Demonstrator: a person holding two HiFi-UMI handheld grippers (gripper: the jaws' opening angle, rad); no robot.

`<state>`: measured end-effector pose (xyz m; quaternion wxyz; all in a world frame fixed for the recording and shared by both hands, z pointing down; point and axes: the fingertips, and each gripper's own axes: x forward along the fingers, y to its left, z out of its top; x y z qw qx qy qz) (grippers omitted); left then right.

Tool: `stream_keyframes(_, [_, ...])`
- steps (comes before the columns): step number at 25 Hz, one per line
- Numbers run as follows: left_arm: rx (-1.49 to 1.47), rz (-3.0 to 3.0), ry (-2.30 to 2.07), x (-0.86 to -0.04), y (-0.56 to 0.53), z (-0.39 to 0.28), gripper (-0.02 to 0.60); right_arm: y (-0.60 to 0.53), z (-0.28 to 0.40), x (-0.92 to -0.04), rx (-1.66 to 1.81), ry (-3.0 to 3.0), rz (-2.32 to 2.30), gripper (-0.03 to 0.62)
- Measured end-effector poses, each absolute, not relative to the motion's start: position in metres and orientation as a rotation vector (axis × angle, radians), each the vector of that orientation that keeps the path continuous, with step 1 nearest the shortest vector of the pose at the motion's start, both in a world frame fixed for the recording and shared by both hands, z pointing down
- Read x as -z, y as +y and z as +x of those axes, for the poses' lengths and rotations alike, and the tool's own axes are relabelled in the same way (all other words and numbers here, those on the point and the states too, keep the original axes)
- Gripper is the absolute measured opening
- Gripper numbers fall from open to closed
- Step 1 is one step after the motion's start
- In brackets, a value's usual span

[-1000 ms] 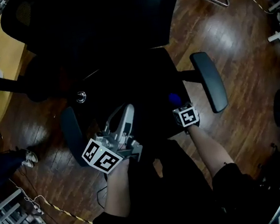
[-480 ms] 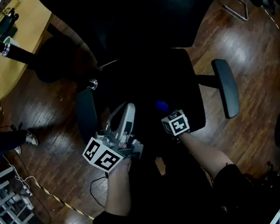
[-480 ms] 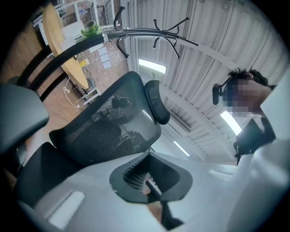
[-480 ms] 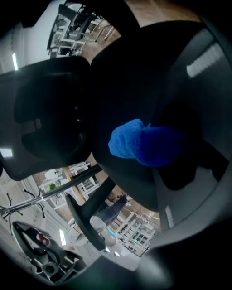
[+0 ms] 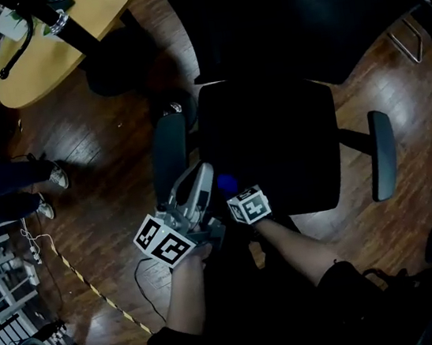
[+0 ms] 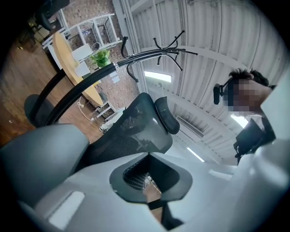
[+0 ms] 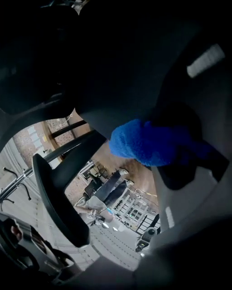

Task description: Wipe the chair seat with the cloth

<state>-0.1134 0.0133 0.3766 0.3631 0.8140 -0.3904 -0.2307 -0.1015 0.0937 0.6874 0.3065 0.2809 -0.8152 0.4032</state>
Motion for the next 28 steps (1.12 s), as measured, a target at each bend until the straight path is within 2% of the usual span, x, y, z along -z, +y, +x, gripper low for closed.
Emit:
stream_keyframes(4, [0.582,2.091,-1.007,-0.383,0.014,-0.116,-0.006,0.098,-0.095,-0.696,-1.059,-2.154,0.768,0.037])
stream_keyframes(8, [0.543,2.099,-0.960,-0.395,0.010,-0.098,-0.006,0.097,-0.056,-0.708,-1.057,-2.112,0.844,0.037])
stream_keyframes(21, [0.423,2.177,-0.635,-0.406,-0.016,0.032,-0.006,0.093,0.196,-0.704,-1.076,-1.840,1.335,0.037])
stream_keyframes(28, [0.403,2.190,-0.611,-0.403,-0.018,0.048,-0.006,0.095,0.217,-0.701,-1.036,-1.789,1.387,0.037])
